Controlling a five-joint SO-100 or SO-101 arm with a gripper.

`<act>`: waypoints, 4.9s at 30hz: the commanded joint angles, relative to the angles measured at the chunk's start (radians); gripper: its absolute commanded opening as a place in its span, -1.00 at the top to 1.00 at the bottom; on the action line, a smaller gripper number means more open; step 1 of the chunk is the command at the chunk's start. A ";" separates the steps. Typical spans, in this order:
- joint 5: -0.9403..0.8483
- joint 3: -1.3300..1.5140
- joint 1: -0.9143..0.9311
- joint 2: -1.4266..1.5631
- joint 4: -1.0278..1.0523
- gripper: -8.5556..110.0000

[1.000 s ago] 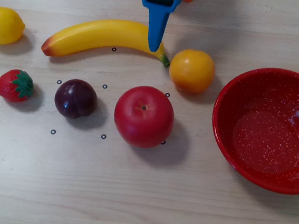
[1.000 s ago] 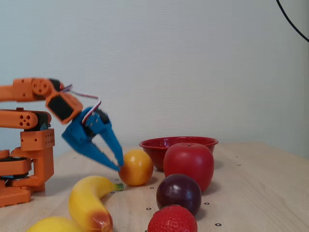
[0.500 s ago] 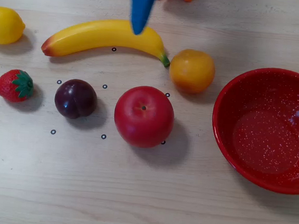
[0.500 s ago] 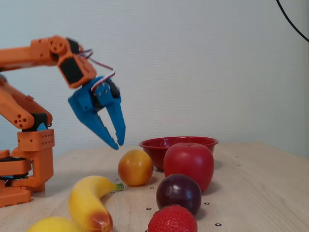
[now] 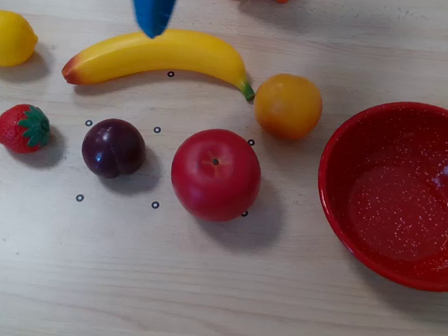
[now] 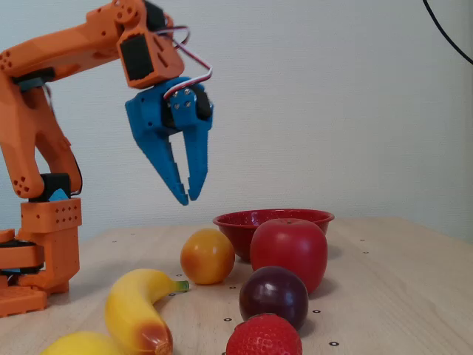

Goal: Put the lemon in the red bowl.

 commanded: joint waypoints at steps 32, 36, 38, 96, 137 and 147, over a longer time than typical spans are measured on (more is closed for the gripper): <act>0.666 -0.905 -0.476 -0.703 0.298 0.85; 0.778 -0.936 -0.517 -0.729 0.307 0.85; 0.821 -0.956 -0.535 -0.738 0.318 0.85; 1.037 -1.172 -0.755 -0.988 0.400 -0.20; 1.072 -1.351 -0.707 -1.178 0.399 -0.23; 1.066 -1.381 -0.690 -1.218 0.399 -0.22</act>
